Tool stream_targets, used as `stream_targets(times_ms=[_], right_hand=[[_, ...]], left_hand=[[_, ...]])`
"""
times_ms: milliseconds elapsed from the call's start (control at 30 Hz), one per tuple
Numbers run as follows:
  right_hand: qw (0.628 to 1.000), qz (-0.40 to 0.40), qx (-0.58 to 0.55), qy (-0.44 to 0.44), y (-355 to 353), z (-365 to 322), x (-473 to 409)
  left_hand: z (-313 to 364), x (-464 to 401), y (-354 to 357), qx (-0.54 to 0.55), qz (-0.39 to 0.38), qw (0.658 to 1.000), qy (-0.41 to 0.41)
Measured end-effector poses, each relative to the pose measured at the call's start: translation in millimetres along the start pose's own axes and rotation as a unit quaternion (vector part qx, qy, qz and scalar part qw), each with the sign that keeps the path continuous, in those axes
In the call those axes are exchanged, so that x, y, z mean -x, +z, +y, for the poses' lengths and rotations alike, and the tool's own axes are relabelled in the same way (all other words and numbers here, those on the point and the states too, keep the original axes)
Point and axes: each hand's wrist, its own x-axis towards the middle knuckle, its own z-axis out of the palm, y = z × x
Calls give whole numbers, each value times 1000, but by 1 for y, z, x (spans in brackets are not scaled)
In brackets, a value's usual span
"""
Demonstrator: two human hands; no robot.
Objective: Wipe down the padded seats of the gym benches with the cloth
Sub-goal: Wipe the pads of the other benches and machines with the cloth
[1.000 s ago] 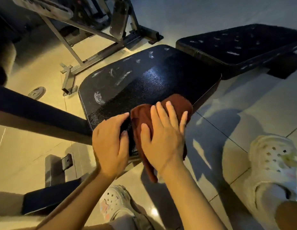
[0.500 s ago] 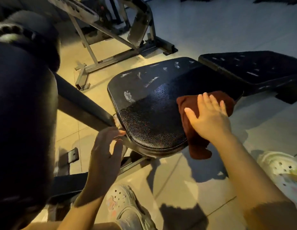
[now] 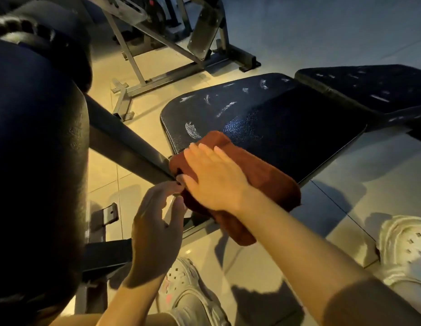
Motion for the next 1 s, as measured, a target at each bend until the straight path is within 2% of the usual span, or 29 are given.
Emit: stream_targets(times_ms=[100, 267, 400, 567, 667, 733, 833, 900, 1000], right_hand=[[998, -11, -14, 68, -4, 41, -10], [968, -14, 27, 249, -18, 128, 3], [945, 13, 27, 327, -15, 136, 27], [952, 101, 10, 288, 4, 68, 58], [952, 202, -14, 230, 27, 18, 77], [948, 258, -47, 179, 45, 4, 85], [932, 342, -58, 109, 60, 18, 90], [910, 388, -73, 122, 60, 39, 88], [887, 413, -115, 169, 52, 87, 88]], left_hand=[[2, -1, 3, -17, -8, 1000, -2], [1, 1, 13, -19, -83, 993, 83], [-8, -2, 27, -13, -40, 993, 106], [9, 5, 18, -29, -52, 993, 97], [19, 10, 26, -25, -45, 999, -6], [24, 12, 32, -2, -20, 999, -26], [30, 12, 39, 62, 2, 998, 21], [38, 7, 45, 80, 9, 995, 61], [50, -7, 53, 38, 34, 995, 87]])
